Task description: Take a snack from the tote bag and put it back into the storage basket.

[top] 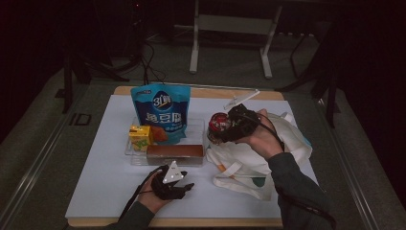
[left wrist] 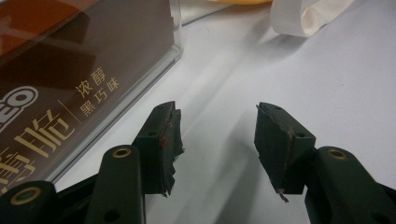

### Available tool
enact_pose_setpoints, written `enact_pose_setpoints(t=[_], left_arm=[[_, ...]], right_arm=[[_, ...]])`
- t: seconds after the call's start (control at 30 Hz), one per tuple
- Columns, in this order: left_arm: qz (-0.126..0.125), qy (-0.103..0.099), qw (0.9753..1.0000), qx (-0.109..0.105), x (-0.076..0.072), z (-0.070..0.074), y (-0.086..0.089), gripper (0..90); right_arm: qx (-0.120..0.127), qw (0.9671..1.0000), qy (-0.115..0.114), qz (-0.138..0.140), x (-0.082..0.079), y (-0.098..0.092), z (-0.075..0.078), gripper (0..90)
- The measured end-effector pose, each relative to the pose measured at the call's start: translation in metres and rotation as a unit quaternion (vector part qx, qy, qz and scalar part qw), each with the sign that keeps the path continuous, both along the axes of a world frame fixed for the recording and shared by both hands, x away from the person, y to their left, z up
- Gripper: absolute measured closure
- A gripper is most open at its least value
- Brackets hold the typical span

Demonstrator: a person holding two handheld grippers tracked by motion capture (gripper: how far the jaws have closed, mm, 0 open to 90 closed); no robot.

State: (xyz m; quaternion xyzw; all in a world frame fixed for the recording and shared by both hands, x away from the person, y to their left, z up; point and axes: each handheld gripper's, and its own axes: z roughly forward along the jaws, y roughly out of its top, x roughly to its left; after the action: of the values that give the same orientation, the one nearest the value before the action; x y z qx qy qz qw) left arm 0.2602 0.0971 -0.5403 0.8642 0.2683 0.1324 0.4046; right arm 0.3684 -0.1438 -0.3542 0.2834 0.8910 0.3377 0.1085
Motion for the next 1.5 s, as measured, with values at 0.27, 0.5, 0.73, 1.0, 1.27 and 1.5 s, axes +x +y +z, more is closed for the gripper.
enact_pose_setpoints(t=[0.27,0.5,0.73,1.0,1.27,1.5], left_arm=[[0.0,0.0,1.0,-0.001,0.0,0.0,0.0,49.1],[0.0,0.0,1.0,-0.001,0.0,0.0,0.0,49.1],[0.0,0.0,1.0,-0.001,0.0,0.0,0.0,49.1],[0.0,0.0,1.0,-0.002,0.0,0.0,0.0,49.1],[0.0,0.001,1.0,-0.002,0.0,0.0,0.0,49.1],[-0.001,0.0,1.0,-0.002,0.0,0.0,0.0,49.1]], right_arm=[[0.002,1.0,-0.004,0.0,0.003,0.005,0.004,25.4],[0.007,1.0,-0.004,-0.001,0.007,0.01,0.005,25.5],[0.008,1.0,-0.003,0.001,0.011,0.017,0.004,25.5],[0.007,1.0,-0.005,0.002,0.013,0.024,0.003,25.5],[0.005,1.0,-0.001,0.005,0.017,0.031,-0.001,25.5],[0.005,0.9999,0.001,0.009,0.02,0.039,-0.004,25.5]])
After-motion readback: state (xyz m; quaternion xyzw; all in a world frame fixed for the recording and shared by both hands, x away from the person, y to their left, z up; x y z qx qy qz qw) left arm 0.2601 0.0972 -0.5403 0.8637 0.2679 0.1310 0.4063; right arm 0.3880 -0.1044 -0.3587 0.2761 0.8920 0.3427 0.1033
